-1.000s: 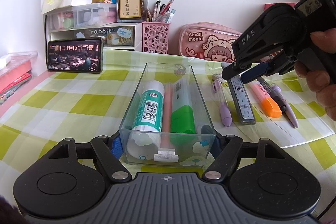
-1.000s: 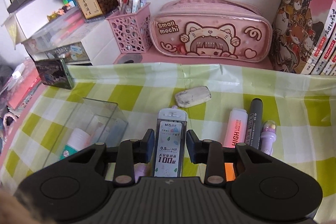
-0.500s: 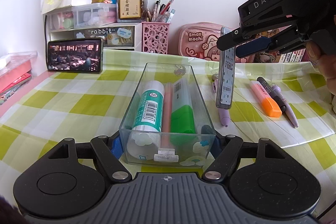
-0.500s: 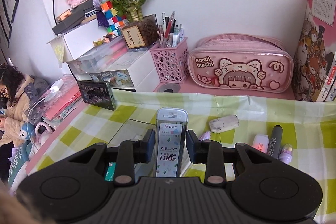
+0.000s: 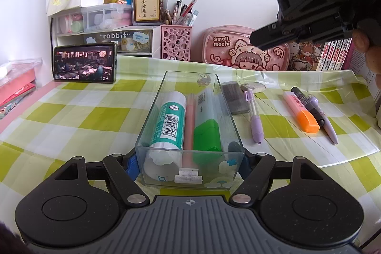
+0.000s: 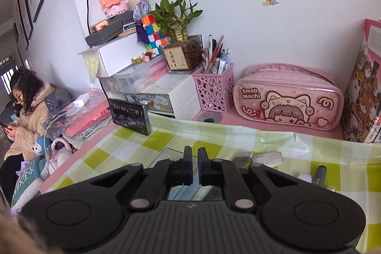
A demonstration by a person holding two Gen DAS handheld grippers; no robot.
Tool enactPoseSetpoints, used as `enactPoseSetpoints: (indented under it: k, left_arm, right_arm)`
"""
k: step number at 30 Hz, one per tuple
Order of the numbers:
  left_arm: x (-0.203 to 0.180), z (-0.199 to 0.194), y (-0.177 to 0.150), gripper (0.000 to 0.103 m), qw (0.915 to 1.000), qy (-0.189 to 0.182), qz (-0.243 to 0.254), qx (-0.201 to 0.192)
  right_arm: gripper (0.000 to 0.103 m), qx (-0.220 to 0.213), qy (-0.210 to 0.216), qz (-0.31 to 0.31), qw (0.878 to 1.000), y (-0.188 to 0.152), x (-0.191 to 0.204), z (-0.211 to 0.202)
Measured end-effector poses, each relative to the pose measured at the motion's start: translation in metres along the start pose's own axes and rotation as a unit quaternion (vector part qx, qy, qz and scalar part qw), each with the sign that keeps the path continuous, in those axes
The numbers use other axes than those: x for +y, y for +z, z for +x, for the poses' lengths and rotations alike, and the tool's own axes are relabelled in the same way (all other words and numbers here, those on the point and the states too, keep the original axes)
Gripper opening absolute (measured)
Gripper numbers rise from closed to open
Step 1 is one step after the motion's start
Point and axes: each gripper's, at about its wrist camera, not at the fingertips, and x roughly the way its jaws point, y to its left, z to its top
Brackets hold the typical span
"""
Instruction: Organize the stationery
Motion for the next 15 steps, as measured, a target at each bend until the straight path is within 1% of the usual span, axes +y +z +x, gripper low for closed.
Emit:
enactPoseSetpoints:
  k: [1, 3, 5, 7, 10, 13, 15]
  left_arm:
    - [0.0, 0.0, 0.0, 0.074, 1.0, 0.0, 0.0, 0.0]
    - [0.0, 0.0, 0.0, 0.074, 1.0, 0.0, 0.0, 0.0]
    - [0.0, 0.0, 0.0, 0.074, 1.0, 0.0, -0.001, 0.0]
    - [0.0, 0.0, 0.0, 0.074, 1.0, 0.004, -0.005, 0.001]
    - [-0.005, -0.002, 0.001, 0.073, 0.9997, 0.026, -0.002, -0.002]
    - [-0.002, -0.001, 0.002, 0.073, 0.9997, 0.024, -0.002, 0.001]
    - [-0.001, -0.001, 0.002, 0.073, 0.9997, 0.023, -0.001, 0.001]
  right_arm:
    - [0.015, 0.009, -0.008, 0.01, 1.0, -0.002, -0.003, 0.006]
    - [0.016, 0.029, -0.012, 0.039, 0.999, -0.004, -0.014, 0.016]
    - [0.018, 0.038, -0.003, 0.064, 0.997, -0.003, -0.024, 0.024]
    - [0.024, 0.056, -0.001, 0.079, 0.995, 0.0, -0.029, 0.037]
    - [0.025, 0.089, -0.036, 0.079, 0.992, 0.006, -0.031, 0.065]
    - [0.027, 0.125, -0.073, 0.066, 0.987, 0.013, -0.03, 0.092]
    - [0.03, 0.143, -0.084, 0.068, 0.984, 0.018, -0.03, 0.106]
